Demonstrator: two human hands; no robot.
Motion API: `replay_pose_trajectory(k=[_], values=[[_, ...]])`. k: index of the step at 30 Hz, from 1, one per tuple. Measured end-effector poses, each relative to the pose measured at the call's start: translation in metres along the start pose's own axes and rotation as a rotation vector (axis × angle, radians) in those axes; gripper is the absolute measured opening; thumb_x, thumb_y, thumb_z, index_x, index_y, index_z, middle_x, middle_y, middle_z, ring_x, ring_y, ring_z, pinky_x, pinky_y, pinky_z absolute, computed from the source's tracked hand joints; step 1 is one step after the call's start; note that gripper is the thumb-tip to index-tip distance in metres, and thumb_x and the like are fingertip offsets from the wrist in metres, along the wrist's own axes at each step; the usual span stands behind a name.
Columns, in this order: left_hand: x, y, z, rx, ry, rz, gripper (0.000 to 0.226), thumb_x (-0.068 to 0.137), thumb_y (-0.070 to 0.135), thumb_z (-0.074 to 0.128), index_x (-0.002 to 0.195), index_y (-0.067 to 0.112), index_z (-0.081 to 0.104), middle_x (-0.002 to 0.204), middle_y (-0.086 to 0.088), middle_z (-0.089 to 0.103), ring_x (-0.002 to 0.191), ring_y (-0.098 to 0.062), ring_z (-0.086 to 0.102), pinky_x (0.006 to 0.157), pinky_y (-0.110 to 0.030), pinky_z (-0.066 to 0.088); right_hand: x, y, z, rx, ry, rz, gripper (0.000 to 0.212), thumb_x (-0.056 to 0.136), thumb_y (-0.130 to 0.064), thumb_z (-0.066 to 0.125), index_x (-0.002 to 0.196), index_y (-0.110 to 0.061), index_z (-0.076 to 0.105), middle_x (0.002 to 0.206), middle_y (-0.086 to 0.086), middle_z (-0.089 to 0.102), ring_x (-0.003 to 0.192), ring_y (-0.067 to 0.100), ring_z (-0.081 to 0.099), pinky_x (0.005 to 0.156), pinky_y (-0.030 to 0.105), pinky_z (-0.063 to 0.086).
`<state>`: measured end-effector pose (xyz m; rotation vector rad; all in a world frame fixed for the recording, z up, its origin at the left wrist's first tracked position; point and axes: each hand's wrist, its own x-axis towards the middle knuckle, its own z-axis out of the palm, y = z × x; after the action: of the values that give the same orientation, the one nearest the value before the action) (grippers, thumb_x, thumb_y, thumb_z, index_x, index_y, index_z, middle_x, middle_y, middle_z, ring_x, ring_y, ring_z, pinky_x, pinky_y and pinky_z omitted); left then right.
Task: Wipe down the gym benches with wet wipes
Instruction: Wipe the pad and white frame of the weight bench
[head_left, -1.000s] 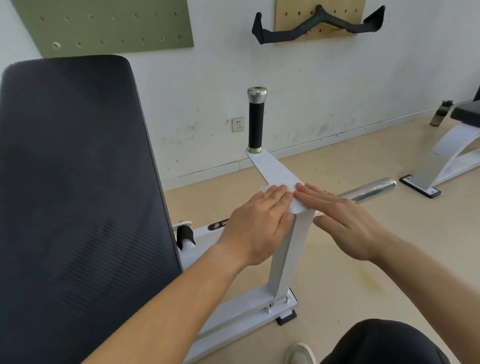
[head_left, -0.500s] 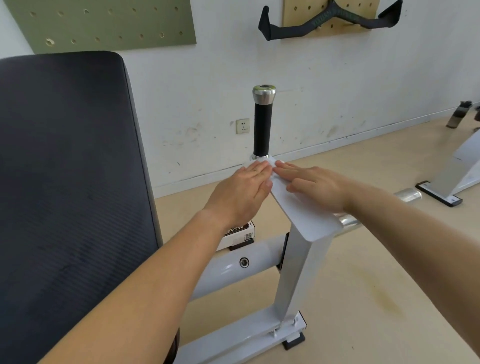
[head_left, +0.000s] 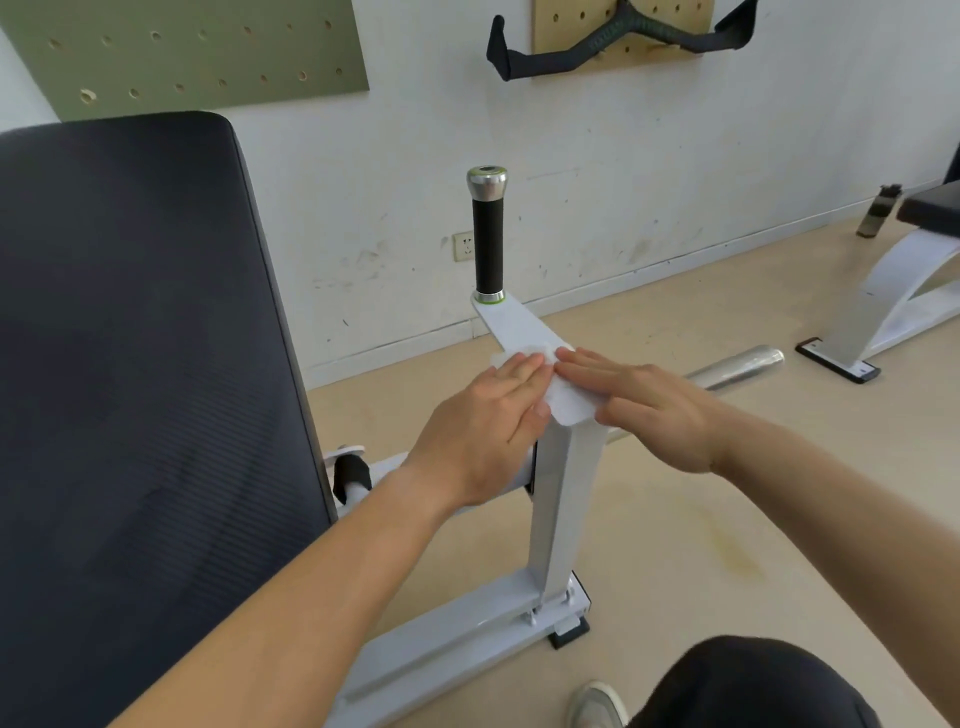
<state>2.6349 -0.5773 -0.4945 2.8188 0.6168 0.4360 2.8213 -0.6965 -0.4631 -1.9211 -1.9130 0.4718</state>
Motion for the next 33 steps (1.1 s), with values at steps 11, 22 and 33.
replay_pose_trajectory(k=[11, 22, 33], values=[[-0.027, 0.038, 0.005, 0.082, 0.028, 0.071, 0.075, 0.097, 0.049, -0.001, 0.158, 0.018, 0.03, 0.165, 0.004, 0.024, 0.152, -0.007, 0.015, 0.119, -0.016, -0.003, -0.052, -0.004, 0.005, -0.053, 0.018, 0.004, 0.074, 0.082, -0.042, 0.029, 0.156, -0.034, 0.027, 0.161, -0.023, 0.016, 0.145, -0.017, 0.003, 0.113, 0.005, 0.0], [0.042, -0.04, -0.008, 0.073, 0.024, -0.068, 0.05, 0.11, 0.034, 0.023, 0.157, 0.019, 0.031, 0.165, 0.008, 0.024, 0.152, -0.004, 0.014, 0.124, -0.024, 0.009, 0.065, 0.003, -0.011, 0.003, 0.001, 0.099, 0.056, 0.097, -0.032, 0.038, 0.153, -0.038, 0.036, 0.164, -0.02, 0.017, 0.149, 0.003, 0.022, 0.121, 0.029, 0.016], [0.066, -0.07, -0.012, -0.206, 0.209, -0.157, 0.04, 0.102, 0.043, 0.047, 0.135, 0.028, 0.063, 0.146, 0.015, 0.053, 0.139, 0.0, 0.042, 0.115, -0.024, 0.032, 0.118, 0.015, -0.014, -0.052, 0.145, 0.083, 0.047, 0.094, -0.023, 0.051, 0.137, -0.038, 0.06, 0.143, -0.024, 0.052, 0.09, -0.014, 0.059, 0.081, 0.016, 0.043]])
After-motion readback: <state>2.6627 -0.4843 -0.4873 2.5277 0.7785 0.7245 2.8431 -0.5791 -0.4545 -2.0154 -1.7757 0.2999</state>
